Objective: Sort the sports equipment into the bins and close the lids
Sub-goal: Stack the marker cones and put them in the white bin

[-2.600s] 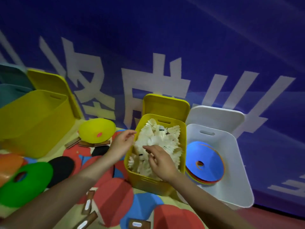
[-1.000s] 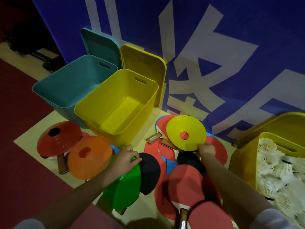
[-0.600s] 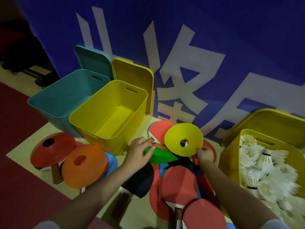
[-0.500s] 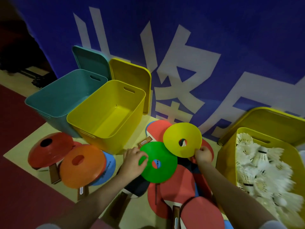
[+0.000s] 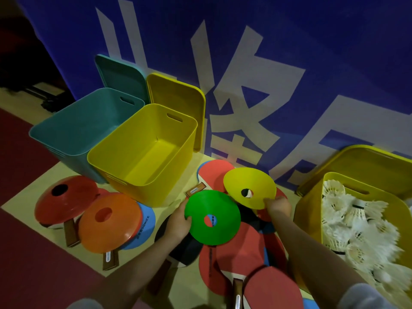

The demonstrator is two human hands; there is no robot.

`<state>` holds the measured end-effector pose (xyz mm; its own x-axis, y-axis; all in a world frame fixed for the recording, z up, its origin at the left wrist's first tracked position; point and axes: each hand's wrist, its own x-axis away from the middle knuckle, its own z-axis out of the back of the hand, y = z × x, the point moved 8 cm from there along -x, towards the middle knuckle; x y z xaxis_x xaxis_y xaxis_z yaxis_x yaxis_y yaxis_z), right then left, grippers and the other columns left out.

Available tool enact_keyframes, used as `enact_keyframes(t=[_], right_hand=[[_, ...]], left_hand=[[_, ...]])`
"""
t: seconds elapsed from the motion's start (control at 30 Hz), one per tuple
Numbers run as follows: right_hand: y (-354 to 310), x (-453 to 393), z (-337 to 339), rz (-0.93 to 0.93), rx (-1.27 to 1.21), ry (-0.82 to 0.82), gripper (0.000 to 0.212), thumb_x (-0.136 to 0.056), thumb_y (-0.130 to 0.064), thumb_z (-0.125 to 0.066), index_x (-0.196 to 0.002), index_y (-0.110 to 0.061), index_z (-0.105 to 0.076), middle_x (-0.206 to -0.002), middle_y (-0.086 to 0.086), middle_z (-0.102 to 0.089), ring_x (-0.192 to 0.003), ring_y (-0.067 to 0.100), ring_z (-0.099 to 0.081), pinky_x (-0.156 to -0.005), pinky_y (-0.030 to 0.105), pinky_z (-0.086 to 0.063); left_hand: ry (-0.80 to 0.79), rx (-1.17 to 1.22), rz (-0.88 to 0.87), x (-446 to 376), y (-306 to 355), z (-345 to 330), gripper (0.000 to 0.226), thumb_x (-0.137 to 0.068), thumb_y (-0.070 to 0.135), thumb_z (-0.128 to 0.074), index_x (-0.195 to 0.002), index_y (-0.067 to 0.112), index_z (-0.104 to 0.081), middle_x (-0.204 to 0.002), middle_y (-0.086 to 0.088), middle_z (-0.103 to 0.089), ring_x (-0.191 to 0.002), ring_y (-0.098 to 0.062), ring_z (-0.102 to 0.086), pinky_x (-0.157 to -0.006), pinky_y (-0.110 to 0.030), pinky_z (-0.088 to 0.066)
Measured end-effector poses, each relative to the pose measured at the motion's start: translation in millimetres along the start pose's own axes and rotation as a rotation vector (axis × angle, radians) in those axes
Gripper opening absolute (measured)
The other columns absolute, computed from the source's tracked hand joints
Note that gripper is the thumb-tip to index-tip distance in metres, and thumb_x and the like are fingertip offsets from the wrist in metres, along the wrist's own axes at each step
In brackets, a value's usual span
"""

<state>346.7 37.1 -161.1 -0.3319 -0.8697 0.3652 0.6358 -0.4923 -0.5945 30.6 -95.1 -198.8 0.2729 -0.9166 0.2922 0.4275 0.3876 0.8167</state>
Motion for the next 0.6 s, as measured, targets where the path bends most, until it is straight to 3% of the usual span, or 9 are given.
enact_keyframes(t=[0.17, 0.27, 0.4, 0.47, 0.6], right_hand=[[-6.5, -6.7, 11.3, 0.121, 0.060, 0.059, 0.024, -0.095, -0.021, -0.051, -0.076, -0.006, -0.053, -0.075, 0.018, -0.055, -0.076, 0.035, -0.054, -0.063, 0.041, -0.041], [-13.4, -15.0, 25.8, 0.209, 0.151, 0.107, 0.027, -0.098, -0.022, -0.043, -0.094, -0.006, -0.064, -0.090, 0.016, -0.064, -0.087, 0.036, -0.059, -0.064, 0.031, -0.037], [-25.1, -15.7, 60.0, 0.357, 0.176, 0.288, 0.034, -0.099, -0.023, -0.041, -0.121, -0.010, -0.063, -0.119, 0.017, -0.058, -0.103, 0.037, -0.057, -0.084, 0.038, -0.044], [-33.4, -8.7, 78.1, 0.431, 0.134, 0.368, 0.036, -0.099, -0.026, -0.040, -0.124, -0.013, -0.062, -0.121, 0.015, -0.060, -0.108, 0.035, -0.056, -0.089, 0.040, -0.044], [-51.7, 10.9, 113.3, 0.493, 0.005, 0.455, 0.025, -0.098, -0.018, -0.045, -0.109, -0.007, -0.064, -0.097, 0.018, -0.068, -0.088, 0.038, -0.061, -0.068, 0.035, -0.038]], left_hand=[[-0.016, 0.061, -0.015, -14.6, -1.9, 0.0, 0.059, -0.092, -0.002, -0.046, -0.145, 0.021, -0.036, -0.138, 0.000, -0.050, -0.126, -0.018, -0.048, -0.104, -0.036, -0.043], [0.007, 0.103, -0.028, -19.7, 1.8, 5.9, 0.055, -0.093, -0.003, -0.045, -0.143, 0.019, -0.040, -0.131, 0.005, -0.052, -0.118, -0.011, -0.050, -0.095, -0.027, -0.044], [0.013, 0.141, -0.077, -20.5, 16.1, 16.1, 0.048, -0.095, -0.002, -0.043, -0.137, 0.022, -0.047, -0.124, 0.009, -0.053, -0.112, -0.007, -0.049, -0.085, -0.022, -0.043], [0.040, 0.166, -0.103, -21.4, 24.5, 22.6, 0.042, -0.095, -0.002, -0.044, -0.131, 0.020, -0.052, -0.122, 0.007, -0.054, -0.113, -0.009, -0.050, -0.082, -0.020, -0.042], [0.084, 0.211, -0.179, -18.4, 51.8, 35.5, 0.036, -0.095, -0.002, -0.045, -0.122, 0.018, -0.057, -0.118, 0.005, -0.057, -0.110, -0.009, -0.054, -0.080, -0.014, -0.041]])
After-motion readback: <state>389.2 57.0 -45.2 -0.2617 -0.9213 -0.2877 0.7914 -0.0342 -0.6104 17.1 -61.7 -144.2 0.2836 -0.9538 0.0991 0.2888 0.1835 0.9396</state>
